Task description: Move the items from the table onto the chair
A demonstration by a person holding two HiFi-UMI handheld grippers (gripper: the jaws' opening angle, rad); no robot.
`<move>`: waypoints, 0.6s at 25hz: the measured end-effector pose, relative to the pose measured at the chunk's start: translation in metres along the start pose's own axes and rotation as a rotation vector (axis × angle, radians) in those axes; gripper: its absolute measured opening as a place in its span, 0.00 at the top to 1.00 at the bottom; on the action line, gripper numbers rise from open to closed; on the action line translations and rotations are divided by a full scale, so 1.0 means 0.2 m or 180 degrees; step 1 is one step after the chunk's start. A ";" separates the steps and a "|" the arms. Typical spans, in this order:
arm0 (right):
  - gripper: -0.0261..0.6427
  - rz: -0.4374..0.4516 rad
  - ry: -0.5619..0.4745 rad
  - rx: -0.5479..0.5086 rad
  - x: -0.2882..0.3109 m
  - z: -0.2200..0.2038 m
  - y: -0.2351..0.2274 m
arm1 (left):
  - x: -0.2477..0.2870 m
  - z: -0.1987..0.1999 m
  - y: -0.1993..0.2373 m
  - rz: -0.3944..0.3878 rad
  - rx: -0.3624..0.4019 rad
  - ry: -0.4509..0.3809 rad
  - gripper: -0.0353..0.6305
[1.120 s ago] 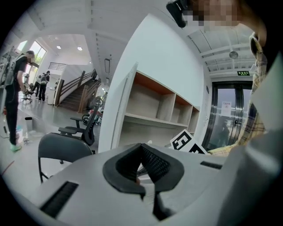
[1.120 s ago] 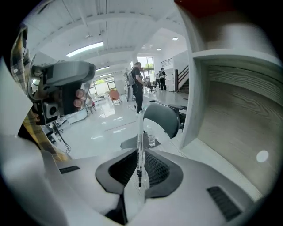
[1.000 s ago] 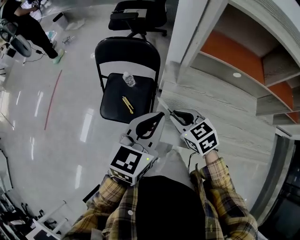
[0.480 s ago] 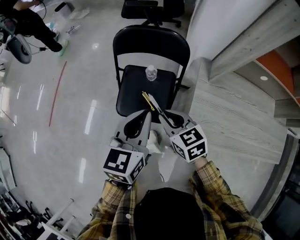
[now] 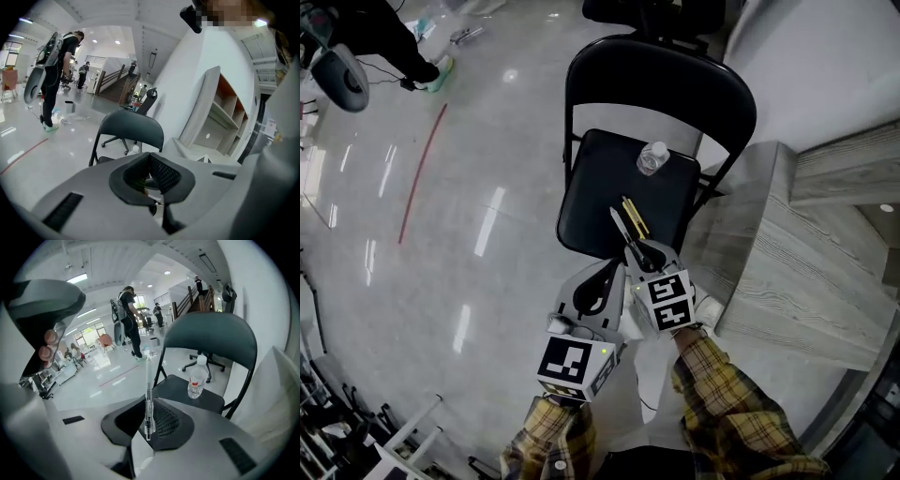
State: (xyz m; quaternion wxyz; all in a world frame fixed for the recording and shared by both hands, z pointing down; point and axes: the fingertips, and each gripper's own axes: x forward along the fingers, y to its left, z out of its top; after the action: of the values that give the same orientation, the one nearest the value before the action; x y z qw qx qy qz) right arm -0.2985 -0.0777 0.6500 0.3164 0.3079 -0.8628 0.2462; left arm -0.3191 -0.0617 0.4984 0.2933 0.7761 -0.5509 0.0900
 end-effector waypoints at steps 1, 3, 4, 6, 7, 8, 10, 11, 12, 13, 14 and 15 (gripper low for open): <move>0.87 -0.0016 0.0045 0.0040 0.07 -0.04 -0.02 | 0.04 -0.04 0.04 0.0021 -0.0044 0.0012 0.94; 0.87 -0.0038 0.0150 0.0090 0.20 -0.13 -0.04 | 0.09 -0.11 0.12 0.0055 -0.0161 0.0034 0.94; 0.87 -0.0048 0.0207 0.0102 0.26 -0.17 -0.05 | 0.11 -0.15 0.16 0.0066 -0.0218 0.0057 0.94; 0.87 -0.0067 0.0335 0.0090 0.39 -0.27 -0.08 | 0.15 -0.23 0.22 0.0084 -0.0297 0.0115 0.94; 0.87 -0.0078 0.0402 0.0065 0.45 -0.32 -0.10 | 0.17 -0.26 0.25 0.0090 -0.0318 0.0137 0.94; 0.87 -0.0092 0.0468 0.0037 0.51 -0.37 -0.13 | 0.19 -0.29 0.27 0.0095 -0.0333 0.0155 0.94; 0.87 -0.0132 0.0612 -0.0018 0.63 -0.45 -0.18 | 0.23 -0.33 0.33 0.0113 -0.0371 0.0179 0.94; 0.87 -0.0153 0.0683 -0.0043 0.67 -0.49 -0.21 | 0.24 -0.35 0.35 0.0127 -0.0403 0.0185 0.94; 0.87 -0.0168 0.0746 -0.0065 0.71 -0.53 -0.22 | 0.25 -0.36 0.38 0.0144 -0.0445 0.0187 0.94; 0.87 -0.0175 0.0799 -0.0082 0.74 -0.56 -0.24 | 0.26 -0.37 0.40 0.0161 -0.0492 0.0185 0.94; 0.87 -0.0176 0.0843 -0.0092 0.77 -0.58 -0.25 | 0.26 -0.39 0.42 0.0175 -0.0534 0.0179 0.94; 0.87 -0.0176 0.0886 -0.0098 0.80 -0.60 -0.25 | 0.27 -0.39 0.43 0.0184 -0.0565 0.0176 0.94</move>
State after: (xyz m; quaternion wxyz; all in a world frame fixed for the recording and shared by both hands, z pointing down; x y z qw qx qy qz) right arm -0.3136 -0.0981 0.8550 0.4443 0.2896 -0.8055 0.2646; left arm -0.3622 -0.0798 0.6175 0.3734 0.7280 -0.5706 0.0707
